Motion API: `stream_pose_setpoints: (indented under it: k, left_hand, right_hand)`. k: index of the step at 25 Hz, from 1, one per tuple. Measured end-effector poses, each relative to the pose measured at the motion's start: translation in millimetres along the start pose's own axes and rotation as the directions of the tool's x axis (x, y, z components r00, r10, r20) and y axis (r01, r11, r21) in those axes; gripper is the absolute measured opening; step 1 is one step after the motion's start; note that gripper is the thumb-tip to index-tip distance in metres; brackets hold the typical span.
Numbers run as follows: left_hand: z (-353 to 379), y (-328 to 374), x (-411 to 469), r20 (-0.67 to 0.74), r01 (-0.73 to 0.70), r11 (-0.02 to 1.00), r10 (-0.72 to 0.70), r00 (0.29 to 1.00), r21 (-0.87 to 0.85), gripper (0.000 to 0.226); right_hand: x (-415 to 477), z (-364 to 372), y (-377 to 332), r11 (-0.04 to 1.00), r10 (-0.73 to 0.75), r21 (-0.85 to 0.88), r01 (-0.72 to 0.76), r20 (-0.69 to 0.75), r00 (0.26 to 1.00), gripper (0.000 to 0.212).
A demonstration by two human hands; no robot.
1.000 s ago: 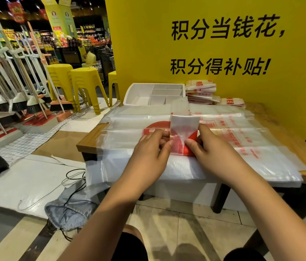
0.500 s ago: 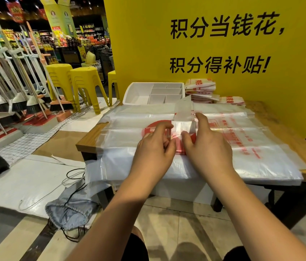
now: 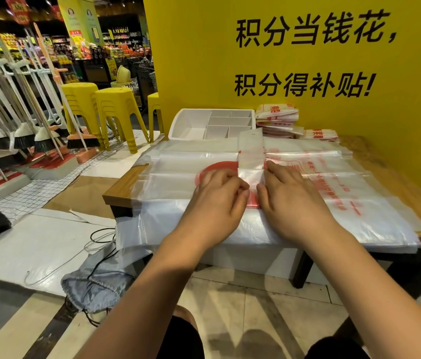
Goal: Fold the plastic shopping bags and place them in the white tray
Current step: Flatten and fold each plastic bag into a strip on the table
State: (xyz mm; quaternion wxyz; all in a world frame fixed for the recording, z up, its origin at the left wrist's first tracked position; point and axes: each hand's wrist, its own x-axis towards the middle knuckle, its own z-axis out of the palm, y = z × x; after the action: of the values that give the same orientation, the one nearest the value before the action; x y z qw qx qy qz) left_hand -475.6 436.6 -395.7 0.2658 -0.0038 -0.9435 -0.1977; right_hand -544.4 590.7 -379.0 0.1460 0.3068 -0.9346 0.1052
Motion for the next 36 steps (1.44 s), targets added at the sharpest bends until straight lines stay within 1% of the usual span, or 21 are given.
stream_pose_setpoints:
  k: [2,5,7,10,12,14,17,19,22,23,24,26,27,28,30,31,33,34,36]
  left_hand:
    - [-5.5,-1.0,5.1,0.113,-0.029,0.999,0.026,0.993,0.028,0.025]
    - [-13.3,-0.2,13.4,0.290,-0.007,0.998,-0.014,0.957,0.070,0.029]
    - [-16.5,-2.2,18.2,0.345,-0.014,0.995,-0.021,0.938,0.098,0.034]
    - [-21.1,-10.2,24.5,0.418,-0.029,0.992,-0.025,0.908,0.121,0.049]
    - [-23.4,-15.1,26.2,0.445,-0.040,0.993,-0.012,0.895,0.107,0.056]
    - [-22.9,-19.2,27.3,0.459,-0.012,0.996,-0.031,0.888,0.091,0.058]
    - [-19.4,-26.7,32.4,0.491,0.085,0.994,-0.107,0.865,0.068,0.067]
    - [-16.9,-26.7,32.9,0.500,0.101,0.993,-0.121,0.858,0.066,0.072]
    - [-17.1,-20.1,29.1,0.470,0.009,0.995,-0.056,0.881,0.102,0.063]
    - [-19.5,-19.1,27.9,0.465,-0.015,0.995,-0.033,0.885,0.099,0.066]
    - [-23.2,-19.5,27.7,0.479,-0.030,0.995,-0.017,0.878,0.090,0.073]
    - [-32.8,-20.6,29.8,0.538,-0.058,0.995,0.007,0.843,0.076,0.089]
    - [-36.6,-20.9,30.6,0.557,-0.071,0.995,0.019,0.831,0.073,0.091]
    - [-39.7,-19.9,30.2,0.553,-0.077,0.995,0.027,0.833,0.067,0.089]
    - [-41.5,-17.9,27.9,0.492,-0.080,0.997,0.062,0.869,0.016,0.075]
    - [-41.5,-16.3,26.5,0.448,-0.084,0.996,0.089,0.890,-0.030,0.064]
    - [-43.0,-13.2,20.6,0.363,-0.084,0.987,0.128,0.923,-0.135,0.043]
    - [-44.6,-11.1,16.0,0.325,-0.080,0.980,0.137,0.936,-0.181,0.036]
    - [-47.8,-6.1,3.7,0.263,-0.077,0.963,0.147,0.954,-0.260,0.027]
  right_hand:
    - [1.1,-3.6,7.7,0.997,-0.080,0.013,0.079,0.074,0.994,0.056]
    - [3.6,-9.8,15.0,0.988,-0.155,0.057,0.146,0.207,0.966,0.060]
    - [6.9,-13.2,21.3,0.984,-0.171,0.097,0.149,0.285,0.943,0.066]
    - [12.7,-16.3,34.4,0.979,-0.194,0.128,0.157,0.367,0.910,0.082]
    - [14.7,-18.6,41.1,0.972,-0.212,0.186,0.146,0.408,0.888,0.083]
    - [16.3,-19.1,44.8,0.963,-0.229,0.232,0.138,0.432,0.872,0.080]
    - [19.8,-17.6,46.8,0.962,-0.226,0.243,0.123,0.461,0.858,0.082]
    - [20.1,-16.1,47.2,0.961,-0.221,0.255,0.107,0.476,0.851,0.082]
    - [18.8,-12.8,45.9,0.961,-0.221,0.246,0.128,0.402,0.888,0.083]
    - [18.7,-13.4,45.8,0.959,-0.231,0.242,0.145,0.376,0.897,0.085]
    - [18.9,-15.8,45.9,0.957,-0.247,0.239,0.166,0.364,0.898,0.090]
    - [18.6,-25.0,47.2,0.953,-0.279,0.226,0.202,0.390,0.877,0.101]
    - [17.8,-30.1,47.5,0.952,-0.288,0.224,0.210,0.412,0.865,0.104]
    - [16.0,-34.7,47.1,0.950,-0.292,0.230,0.211,0.419,0.860,0.104]
    - [11.0,-40.0,44.4,0.943,-0.303,0.242,0.226,0.356,0.884,0.100]
    - [7.6,-40.8,43.5,0.939,-0.310,0.245,0.242,0.300,0.902,0.093]
    - [-1.1,-41.5,41.9,0.925,-0.310,0.286,0.251,0.183,0.933,0.066]
    - [-6.7,-41.9,41.3,0.913,-0.302,0.325,0.245,0.137,0.943,0.052]
    - [-19.7,-40.8,40.2,0.889,-0.288,0.392,0.236,0.079,0.954,0.032]
